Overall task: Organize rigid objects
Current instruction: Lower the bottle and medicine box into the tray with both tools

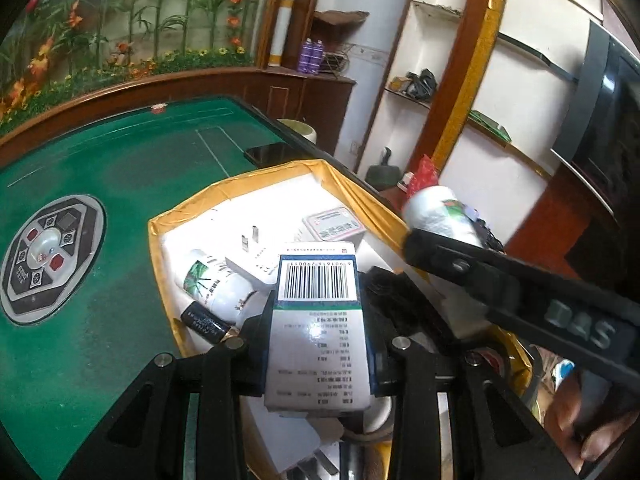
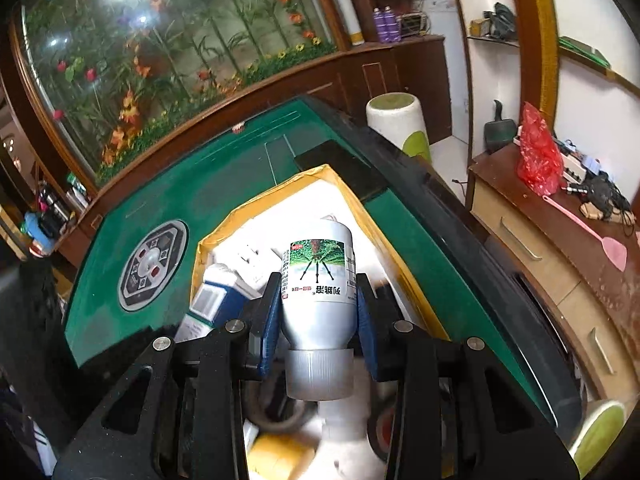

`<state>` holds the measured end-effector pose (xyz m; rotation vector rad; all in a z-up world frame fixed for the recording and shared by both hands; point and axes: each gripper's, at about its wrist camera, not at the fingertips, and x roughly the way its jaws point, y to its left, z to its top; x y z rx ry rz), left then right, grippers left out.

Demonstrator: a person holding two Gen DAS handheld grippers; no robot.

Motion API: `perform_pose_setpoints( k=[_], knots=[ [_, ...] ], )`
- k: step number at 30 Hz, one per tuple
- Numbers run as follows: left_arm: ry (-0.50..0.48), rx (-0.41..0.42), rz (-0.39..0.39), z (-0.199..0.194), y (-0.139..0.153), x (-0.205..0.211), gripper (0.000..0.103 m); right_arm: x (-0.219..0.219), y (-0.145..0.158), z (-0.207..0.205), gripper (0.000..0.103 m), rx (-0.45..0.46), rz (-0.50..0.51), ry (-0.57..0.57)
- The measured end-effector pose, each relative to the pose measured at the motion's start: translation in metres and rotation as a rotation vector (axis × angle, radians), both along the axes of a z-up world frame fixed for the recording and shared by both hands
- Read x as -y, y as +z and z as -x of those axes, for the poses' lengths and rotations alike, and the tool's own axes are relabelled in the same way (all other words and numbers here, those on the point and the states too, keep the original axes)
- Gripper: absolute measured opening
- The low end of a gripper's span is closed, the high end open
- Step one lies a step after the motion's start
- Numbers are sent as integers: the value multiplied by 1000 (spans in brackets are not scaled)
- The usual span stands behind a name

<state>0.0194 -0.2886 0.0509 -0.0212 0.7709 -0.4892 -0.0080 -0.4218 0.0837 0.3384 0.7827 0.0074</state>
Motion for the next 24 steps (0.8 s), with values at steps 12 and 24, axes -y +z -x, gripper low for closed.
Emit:
perform_pose_setpoints(
  k=[12,24],
  knots=[
    [-11,28,-50,2,-5,6,35,-11,-23,-50,34,-92,10,50],
    [-9,13,-78,-3,-10,13,35,-16,-31,-66,34,-118,25,67]
  ],
)
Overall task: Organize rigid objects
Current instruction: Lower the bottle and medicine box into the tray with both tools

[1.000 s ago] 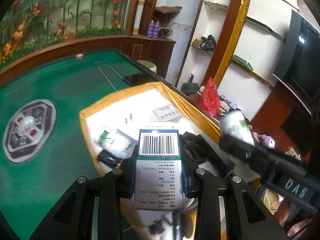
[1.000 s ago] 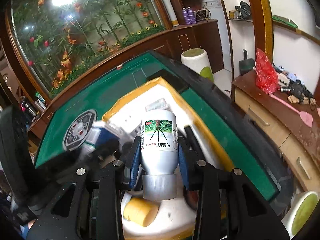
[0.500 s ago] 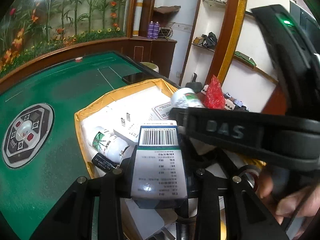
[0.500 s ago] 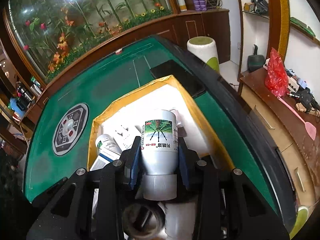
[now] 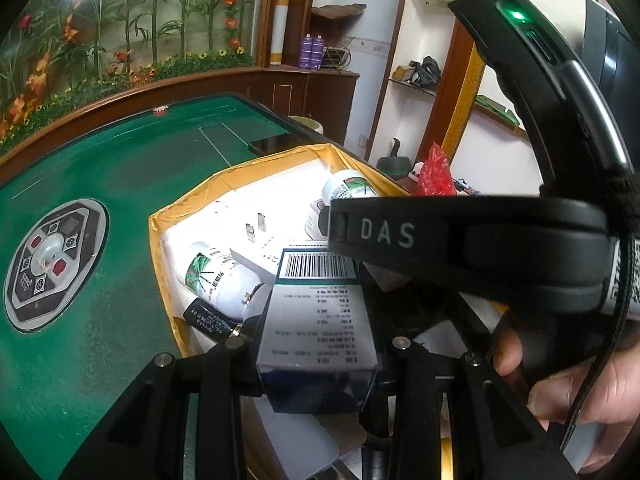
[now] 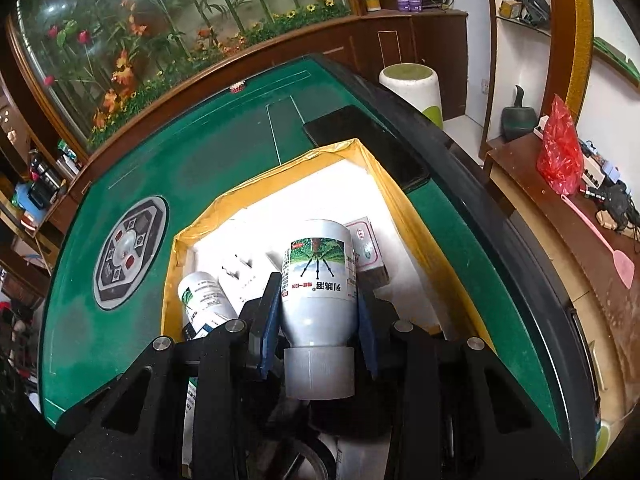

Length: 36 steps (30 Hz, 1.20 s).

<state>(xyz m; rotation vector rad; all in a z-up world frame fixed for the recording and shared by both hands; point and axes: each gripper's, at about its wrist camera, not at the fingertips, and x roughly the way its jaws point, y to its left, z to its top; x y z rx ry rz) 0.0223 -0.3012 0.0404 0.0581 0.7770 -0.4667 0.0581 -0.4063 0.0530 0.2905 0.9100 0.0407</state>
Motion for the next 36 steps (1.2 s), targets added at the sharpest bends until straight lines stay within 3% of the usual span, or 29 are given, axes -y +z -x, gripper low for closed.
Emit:
perform_pose_setpoints(
  k=[36],
  knots=[
    [-2,16,-31,2,-4,5,35,-5,0,5,34,3,12,12]
  ],
)
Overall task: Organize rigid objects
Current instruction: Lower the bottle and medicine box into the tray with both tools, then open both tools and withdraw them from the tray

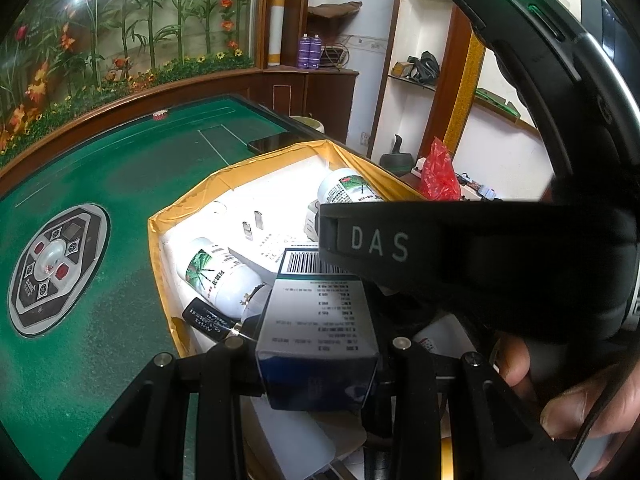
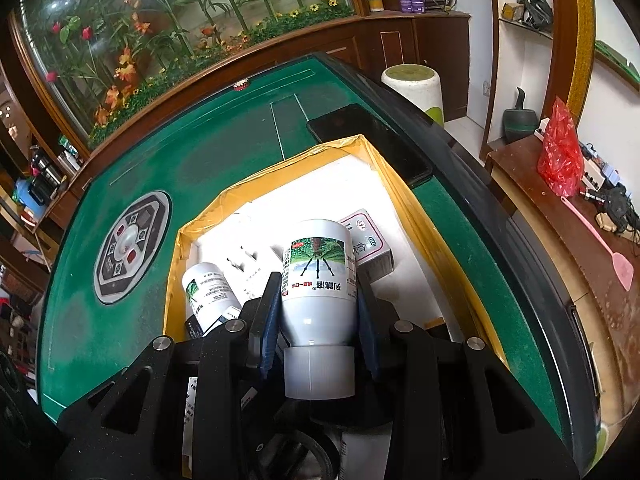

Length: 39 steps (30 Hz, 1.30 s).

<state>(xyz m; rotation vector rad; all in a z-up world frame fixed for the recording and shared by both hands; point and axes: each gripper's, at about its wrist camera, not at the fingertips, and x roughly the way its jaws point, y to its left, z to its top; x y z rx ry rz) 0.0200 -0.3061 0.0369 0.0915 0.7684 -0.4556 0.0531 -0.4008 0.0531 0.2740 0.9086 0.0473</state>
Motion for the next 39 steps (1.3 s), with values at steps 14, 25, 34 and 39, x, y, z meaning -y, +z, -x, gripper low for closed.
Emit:
perform_pose_setpoints(
  k=[14,25,34,39],
  knots=[
    [15,-8,17,-2,-1,-2,52,0,4,5,35,-3,22,-1],
    [34,-16,44,-2,0,-4,66,1,9,9,62,6,12,2],
    [37,-4,52,1,4,-5,72,0,23,20,62,45,39,-10],
    [45,3,55,1,6,-7,79,1,27,30,62,57,42,-35]
  ],
)
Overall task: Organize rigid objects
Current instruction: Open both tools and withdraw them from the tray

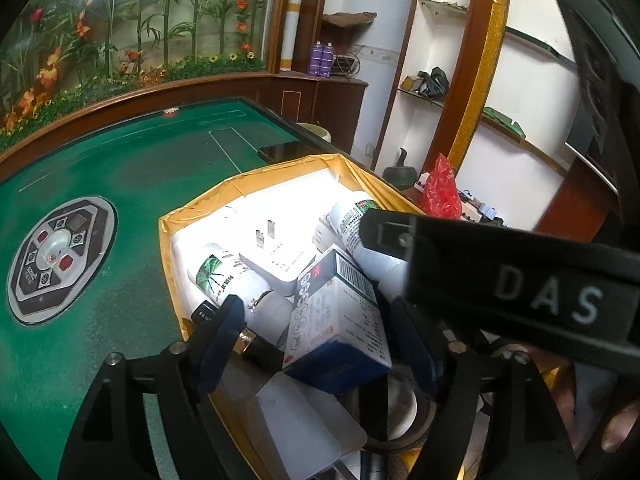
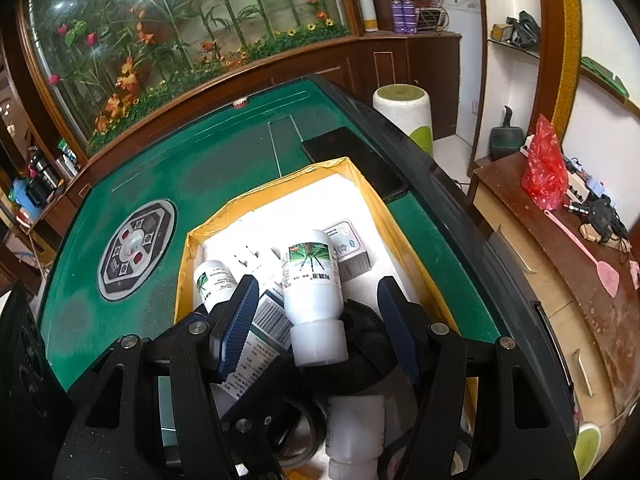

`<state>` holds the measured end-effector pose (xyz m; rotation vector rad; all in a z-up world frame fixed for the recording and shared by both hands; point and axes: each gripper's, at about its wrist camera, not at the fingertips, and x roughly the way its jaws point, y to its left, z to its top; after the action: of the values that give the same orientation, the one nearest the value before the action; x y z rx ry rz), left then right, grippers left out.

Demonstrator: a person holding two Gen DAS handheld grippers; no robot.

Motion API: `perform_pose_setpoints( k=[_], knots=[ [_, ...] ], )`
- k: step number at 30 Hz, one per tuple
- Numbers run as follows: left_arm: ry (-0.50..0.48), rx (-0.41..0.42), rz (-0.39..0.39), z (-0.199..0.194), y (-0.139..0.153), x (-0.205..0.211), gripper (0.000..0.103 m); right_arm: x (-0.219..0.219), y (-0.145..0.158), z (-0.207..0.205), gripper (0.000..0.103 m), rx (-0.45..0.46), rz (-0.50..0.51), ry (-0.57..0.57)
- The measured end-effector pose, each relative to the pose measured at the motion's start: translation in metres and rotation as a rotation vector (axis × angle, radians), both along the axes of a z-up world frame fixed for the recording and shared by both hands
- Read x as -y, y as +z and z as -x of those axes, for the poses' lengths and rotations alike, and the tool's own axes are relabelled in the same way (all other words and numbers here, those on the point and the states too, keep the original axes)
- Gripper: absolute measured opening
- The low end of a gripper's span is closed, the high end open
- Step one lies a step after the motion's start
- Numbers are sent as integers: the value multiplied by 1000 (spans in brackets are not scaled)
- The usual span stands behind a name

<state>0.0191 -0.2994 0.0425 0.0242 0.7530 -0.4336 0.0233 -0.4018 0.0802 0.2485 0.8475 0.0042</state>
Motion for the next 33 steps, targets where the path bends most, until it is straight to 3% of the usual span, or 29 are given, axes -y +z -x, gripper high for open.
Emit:
perform_pose_setpoints(
  k=[10,12,23,25,28,33],
  knots=[
    [-2,44,11,6,5,-5,80,2,6,27,74,36,-18,-46],
    [-1,60,16,8,7,-6,81,1,6,33,82,39,-17,-53],
    [-25,110,11,25,18,-18,86,-2,28,92,85,166,59,-129],
    [-49,105,16,32,19,-23,86,-2,32,107,103,215,72,-136],
    [-65,100,-5,49,20,-33,86,-7,30,130,103,270,105,-142],
    [-39,135,-62,75,20,-54,86,-20,9,156,103,252,72,-119]
  ],
)
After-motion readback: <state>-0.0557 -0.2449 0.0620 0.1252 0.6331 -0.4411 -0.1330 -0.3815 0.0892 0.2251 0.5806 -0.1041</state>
